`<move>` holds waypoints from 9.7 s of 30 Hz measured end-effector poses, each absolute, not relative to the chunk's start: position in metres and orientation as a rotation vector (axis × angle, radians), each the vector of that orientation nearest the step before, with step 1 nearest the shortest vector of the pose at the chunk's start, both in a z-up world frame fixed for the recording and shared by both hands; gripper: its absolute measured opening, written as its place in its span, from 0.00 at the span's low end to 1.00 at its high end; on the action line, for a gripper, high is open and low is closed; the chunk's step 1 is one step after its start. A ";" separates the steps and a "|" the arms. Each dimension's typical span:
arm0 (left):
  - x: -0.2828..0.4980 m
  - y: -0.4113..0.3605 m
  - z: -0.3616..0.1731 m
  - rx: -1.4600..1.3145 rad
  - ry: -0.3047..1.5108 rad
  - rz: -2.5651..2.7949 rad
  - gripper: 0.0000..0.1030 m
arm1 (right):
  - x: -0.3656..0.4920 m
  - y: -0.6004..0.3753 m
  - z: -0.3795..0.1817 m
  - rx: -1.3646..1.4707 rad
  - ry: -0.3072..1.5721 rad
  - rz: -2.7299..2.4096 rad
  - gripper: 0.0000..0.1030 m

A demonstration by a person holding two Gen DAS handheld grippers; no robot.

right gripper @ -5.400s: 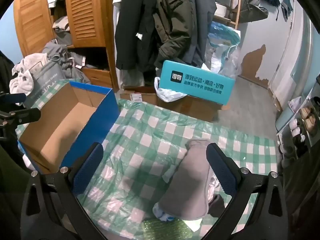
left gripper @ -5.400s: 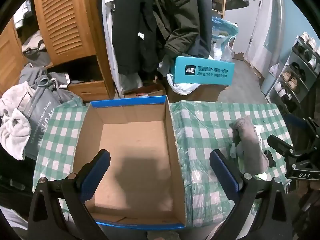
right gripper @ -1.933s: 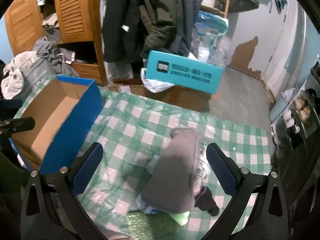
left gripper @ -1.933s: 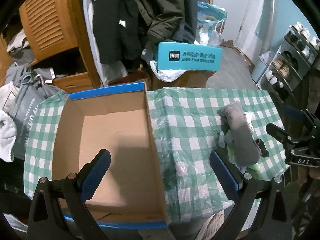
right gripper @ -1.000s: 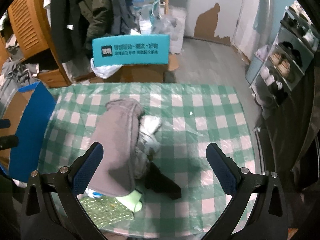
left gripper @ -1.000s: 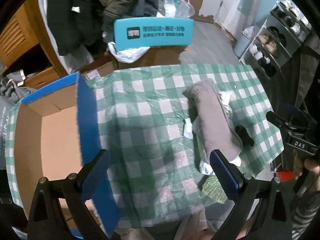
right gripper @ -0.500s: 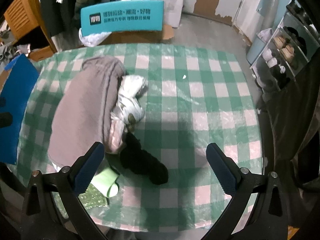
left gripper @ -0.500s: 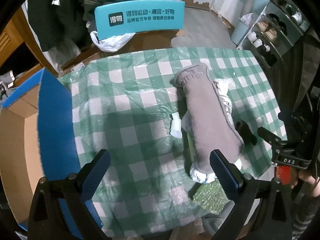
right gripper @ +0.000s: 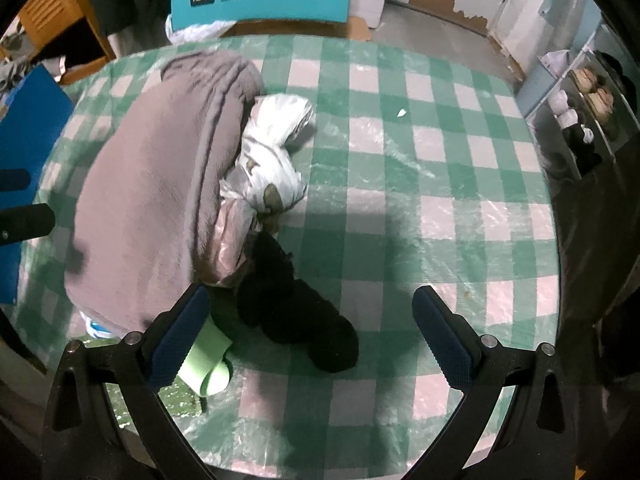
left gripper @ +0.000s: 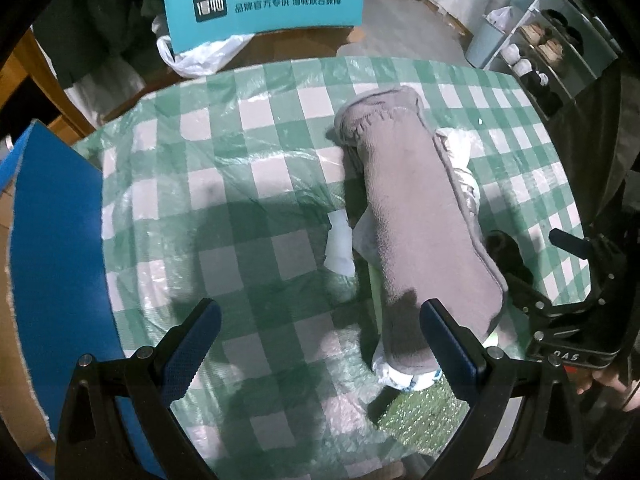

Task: Organize soft objects
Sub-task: 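Close the right gripper on the black sock while the left gripper approaches the grey sock, then close the left gripper on the grey sock, then lift both socks and carry them over the cardboard box, then lower both socks into the box and open both grippers, then withdraw both grippers from the box toward the remaining items, then close the right gripper on the white cloth bundle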

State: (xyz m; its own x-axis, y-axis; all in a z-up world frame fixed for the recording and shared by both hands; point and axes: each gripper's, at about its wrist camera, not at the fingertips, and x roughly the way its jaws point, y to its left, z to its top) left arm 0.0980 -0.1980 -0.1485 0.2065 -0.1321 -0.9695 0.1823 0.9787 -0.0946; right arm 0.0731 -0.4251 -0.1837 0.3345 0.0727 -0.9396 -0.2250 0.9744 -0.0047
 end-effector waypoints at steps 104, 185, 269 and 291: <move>0.021 -0.089 0.007 -0.006 0.928 -0.262 0.13 | 0.051 -0.288 -0.032 -0.166 0.925 0.419 0.34; 0.002 0.075 -0.044 -0.068 1.012 0.055 0.54 | 0.058 -0.061 -0.042 -0.277 0.986 0.719 0.64; 0.083 -0.145 -0.086 0.101 1.116 -0.294 0.77 | 0.100 -0.348 -0.099 -0.052 1.088 0.216 0.70; 0.122 -0.195 -0.146 0.156 1.196 -0.359 0.77 | 0.134 -0.391 -0.168 0.002 1.217 0.125 0.70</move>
State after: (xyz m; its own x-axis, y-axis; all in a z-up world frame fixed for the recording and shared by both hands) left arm 0.1222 -0.1947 -0.1464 0.3178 -0.1892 -0.9291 0.3530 0.9331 -0.0693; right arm 0.1344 -0.3909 -0.1676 0.3401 0.0969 -0.9354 -0.0950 0.9931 0.0683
